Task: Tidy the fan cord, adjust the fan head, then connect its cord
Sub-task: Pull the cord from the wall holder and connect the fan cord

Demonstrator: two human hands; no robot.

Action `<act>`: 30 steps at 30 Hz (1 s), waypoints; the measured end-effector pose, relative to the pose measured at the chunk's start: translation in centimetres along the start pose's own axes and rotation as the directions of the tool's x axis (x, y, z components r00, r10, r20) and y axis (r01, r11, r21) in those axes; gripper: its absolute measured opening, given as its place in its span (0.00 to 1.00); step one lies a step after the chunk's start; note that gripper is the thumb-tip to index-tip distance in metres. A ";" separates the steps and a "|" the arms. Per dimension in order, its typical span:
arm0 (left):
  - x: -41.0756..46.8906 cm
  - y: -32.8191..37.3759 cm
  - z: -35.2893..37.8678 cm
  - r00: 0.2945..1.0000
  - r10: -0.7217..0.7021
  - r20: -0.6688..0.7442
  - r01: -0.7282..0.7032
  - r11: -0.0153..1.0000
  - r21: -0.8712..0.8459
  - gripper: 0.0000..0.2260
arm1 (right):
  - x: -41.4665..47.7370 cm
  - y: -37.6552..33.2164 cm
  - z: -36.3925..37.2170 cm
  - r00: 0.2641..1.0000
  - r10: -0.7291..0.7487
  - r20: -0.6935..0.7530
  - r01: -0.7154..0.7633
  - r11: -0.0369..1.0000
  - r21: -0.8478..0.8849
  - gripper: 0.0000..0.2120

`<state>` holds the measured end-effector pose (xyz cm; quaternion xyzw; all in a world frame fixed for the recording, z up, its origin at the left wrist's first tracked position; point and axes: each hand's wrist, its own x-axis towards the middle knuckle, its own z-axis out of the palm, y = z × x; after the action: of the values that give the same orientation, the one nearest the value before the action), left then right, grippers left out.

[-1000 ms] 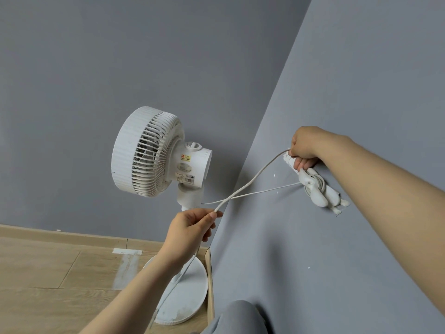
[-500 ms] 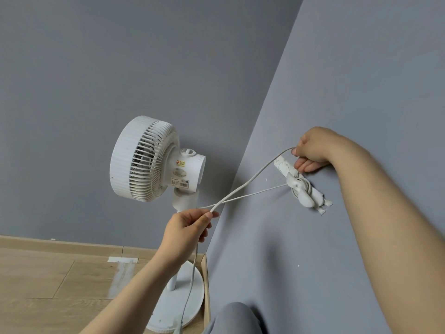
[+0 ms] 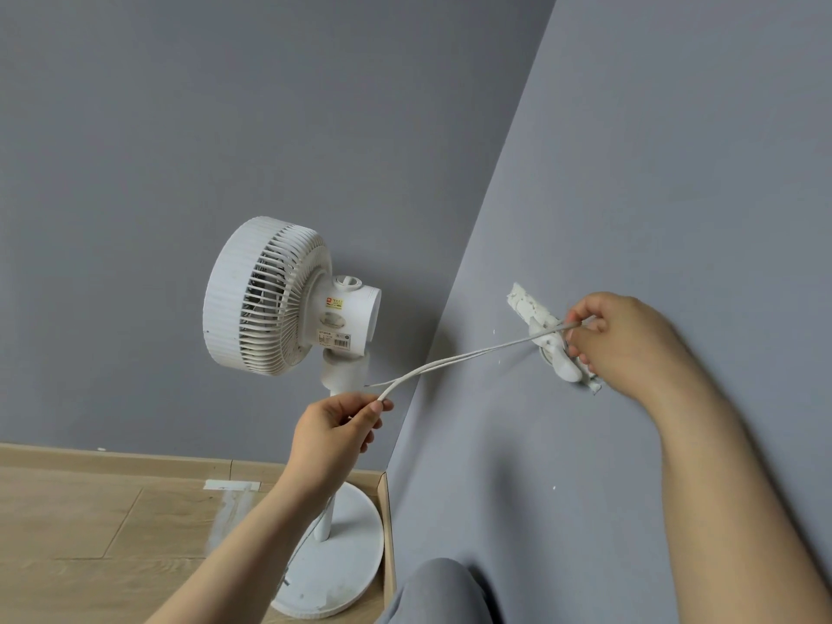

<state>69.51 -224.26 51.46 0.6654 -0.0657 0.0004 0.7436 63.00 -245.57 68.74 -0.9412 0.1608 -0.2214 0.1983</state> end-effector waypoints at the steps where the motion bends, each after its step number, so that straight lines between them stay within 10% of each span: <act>1: -0.1 -0.1 0.0 1.000 -0.005 0.003 0.005 1.000 0.003 0.09 | -0.6 0.3 0.4 1.000 -0.016 -0.021 0.016 1.000 0.021 0.05; 20: -0.3 0.2 0.5 0.994 0.062 0.090 -0.057 0.997 -0.054 0.09 | -4.2 2.7 4.6 0.926 -0.101 -0.364 0.185 0.961 0.204 0.05; 30: -0.1 -0.6 0.7 0.993 0.009 0.114 -0.012 1.000 0.022 0.09 | -5.9 4.0 6.5 0.950 -0.009 -0.312 0.069 0.981 0.182 0.09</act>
<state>69.41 -225.03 50.92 0.6722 -0.1116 -0.0329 0.7312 60.26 -244.84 59.55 -0.8744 0.1493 -0.3846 0.2556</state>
